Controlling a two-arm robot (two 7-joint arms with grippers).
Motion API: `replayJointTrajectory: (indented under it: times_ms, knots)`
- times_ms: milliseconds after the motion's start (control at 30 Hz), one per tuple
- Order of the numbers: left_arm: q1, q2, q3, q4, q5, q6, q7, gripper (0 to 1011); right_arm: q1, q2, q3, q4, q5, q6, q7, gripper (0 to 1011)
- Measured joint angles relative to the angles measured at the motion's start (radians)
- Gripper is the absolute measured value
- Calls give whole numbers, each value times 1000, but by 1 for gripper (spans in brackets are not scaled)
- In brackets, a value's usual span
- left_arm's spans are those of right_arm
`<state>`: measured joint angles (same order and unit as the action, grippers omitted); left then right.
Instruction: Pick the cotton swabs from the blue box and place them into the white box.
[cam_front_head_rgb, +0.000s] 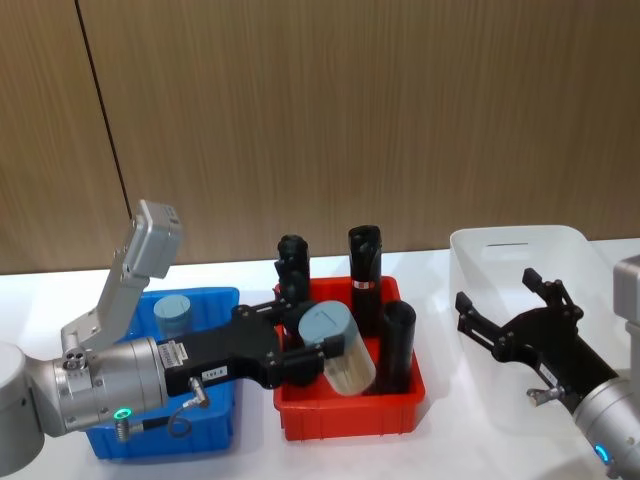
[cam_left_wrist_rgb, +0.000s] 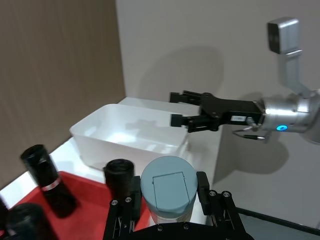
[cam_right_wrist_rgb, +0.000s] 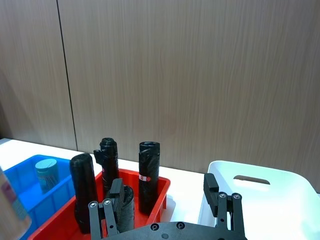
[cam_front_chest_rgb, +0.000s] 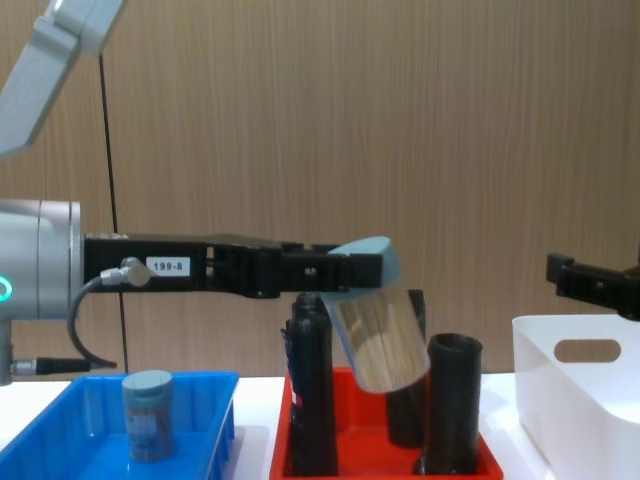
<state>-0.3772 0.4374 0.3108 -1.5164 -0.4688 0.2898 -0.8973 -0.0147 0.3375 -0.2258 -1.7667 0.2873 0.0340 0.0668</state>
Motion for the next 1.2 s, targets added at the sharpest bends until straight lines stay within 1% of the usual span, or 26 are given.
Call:
replayJointTrajectory:
  times_ms: [33, 133, 300, 833, 1033, 1200]
  knots:
    - [-4, 0, 2, 5, -1, 0, -23, 664, 0, 0, 0, 0, 0, 0, 0, 1002]
    - [-9, 0, 6, 11, -5, -2, -55, 664, 0, 0, 0, 0, 0, 0, 0, 1002]
    - [-10, 3, 10, 14, -18, -8, -80, 664, 0, 0, 0, 0, 0, 0, 0, 1002]
    - [-8, 14, 13, 14, -48, -30, -107, 664, 0, 0, 1, 0, -1, -3, 6, 1002]
    - [-8, 15, 14, 14, -52, -34, -111, 664, 1, 7, 3, -4, -9, -4, 30, 1002]
    - [-7, 16, 14, 14, -54, -35, -112, 664, 6, 21, 9, -9, -13, 1, 75, 1002]
